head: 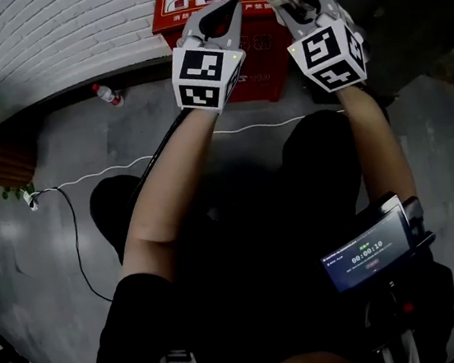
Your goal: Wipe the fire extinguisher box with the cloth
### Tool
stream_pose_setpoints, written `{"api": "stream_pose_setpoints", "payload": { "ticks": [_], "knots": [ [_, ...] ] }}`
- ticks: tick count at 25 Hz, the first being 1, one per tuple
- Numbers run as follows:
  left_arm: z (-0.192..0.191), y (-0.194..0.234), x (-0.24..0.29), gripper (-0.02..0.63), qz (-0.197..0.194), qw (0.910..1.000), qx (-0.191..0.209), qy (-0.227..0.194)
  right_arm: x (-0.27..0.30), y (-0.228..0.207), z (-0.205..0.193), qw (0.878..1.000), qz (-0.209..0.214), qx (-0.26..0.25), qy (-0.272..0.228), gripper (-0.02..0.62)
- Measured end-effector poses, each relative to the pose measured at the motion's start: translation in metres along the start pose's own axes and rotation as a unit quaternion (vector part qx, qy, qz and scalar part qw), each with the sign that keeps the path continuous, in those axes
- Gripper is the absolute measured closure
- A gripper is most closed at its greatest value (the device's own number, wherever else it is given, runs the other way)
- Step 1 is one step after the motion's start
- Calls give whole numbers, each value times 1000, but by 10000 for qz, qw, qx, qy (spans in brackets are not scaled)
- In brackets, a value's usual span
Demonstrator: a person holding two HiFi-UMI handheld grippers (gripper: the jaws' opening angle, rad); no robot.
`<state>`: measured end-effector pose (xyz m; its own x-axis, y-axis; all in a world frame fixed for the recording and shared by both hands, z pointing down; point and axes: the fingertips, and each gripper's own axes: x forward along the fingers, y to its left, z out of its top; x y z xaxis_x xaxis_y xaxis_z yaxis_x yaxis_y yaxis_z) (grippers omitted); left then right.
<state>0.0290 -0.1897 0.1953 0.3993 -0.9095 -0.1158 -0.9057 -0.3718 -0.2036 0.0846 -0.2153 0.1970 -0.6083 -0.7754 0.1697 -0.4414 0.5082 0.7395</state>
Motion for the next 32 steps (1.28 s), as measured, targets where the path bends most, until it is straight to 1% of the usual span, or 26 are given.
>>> {"api": "stream_pose_setpoints", "payload": {
  "ticks": [3, 7, 11, 14, 18, 21, 24, 28, 32],
  "knots": [
    [10, 40, -23, 603, 259, 9996, 100, 9, 18, 15, 40, 9998, 96, -86, -148, 508],
    [12, 90, -59, 603, 669, 9976, 164, 50, 45, 45, 89, 9985, 276, 38, -481, 508],
    [4, 137, -90, 603, 991, 9948, 214, 107, 72, 81, 134, 9939, 396, 401, -950, 508],
    [-7, 173, -111, 603, 1300, 9908, 359, 137, 89, 106, 162, 9881, 459, 781, -1241, 506],
    [-28, 212, -137, 603, 1519, 9878, 243, 262, 120, 149, 187, 9713, 692, 1612, -1607, 506],
    [-50, 243, -153, 603, 1708, 9846, 96, 357, 143, 182, 196, 9613, 774, 2032, -1692, 506],
    [-77, 268, -163, 603, 1840, 9818, -32, 471, 165, 209, 196, 9494, 798, 2528, -1683, 506],
    [-101, 289, -157, 603, 1800, 9823, -252, 462, 196, 224, 180, 9291, 555, 3232, -1710, 506],
    [-114, 296, -144, 603, 1592, 9859, -275, 430, 216, 237, 169, 9039, 390, 3915, -1677, 506]
  ]
}}
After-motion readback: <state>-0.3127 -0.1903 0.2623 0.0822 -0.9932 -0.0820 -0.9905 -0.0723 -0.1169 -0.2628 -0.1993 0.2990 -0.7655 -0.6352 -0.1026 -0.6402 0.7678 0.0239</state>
